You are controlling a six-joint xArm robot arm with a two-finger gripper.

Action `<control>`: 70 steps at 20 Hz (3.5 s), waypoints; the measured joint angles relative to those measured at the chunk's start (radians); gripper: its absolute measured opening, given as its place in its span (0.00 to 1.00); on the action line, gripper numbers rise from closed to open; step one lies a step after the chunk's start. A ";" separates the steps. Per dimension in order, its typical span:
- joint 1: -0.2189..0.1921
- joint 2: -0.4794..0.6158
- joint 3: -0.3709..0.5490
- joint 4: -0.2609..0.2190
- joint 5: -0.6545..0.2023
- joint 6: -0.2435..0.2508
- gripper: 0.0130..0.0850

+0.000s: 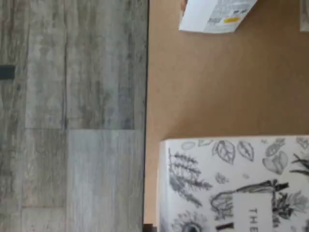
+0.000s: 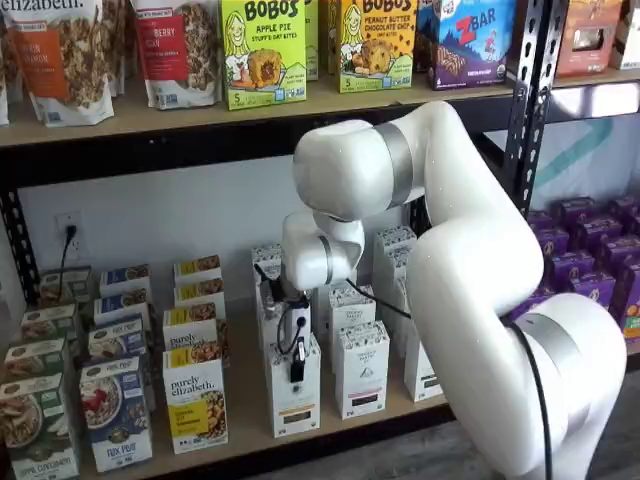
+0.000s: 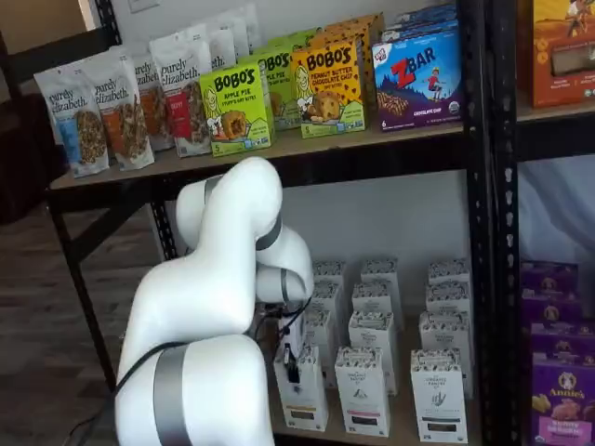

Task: Pick up the white box with a yellow strip in the middle, on the bottom shelf, the fourth box from the left

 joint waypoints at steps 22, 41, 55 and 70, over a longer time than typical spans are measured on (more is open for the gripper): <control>0.006 -0.029 0.054 -0.041 -0.054 0.040 0.44; 0.013 -0.211 0.312 -0.052 -0.107 0.053 0.44; 0.030 -0.437 0.628 -0.048 -0.184 0.062 0.44; 0.038 -0.726 0.898 -0.048 -0.192 0.071 0.44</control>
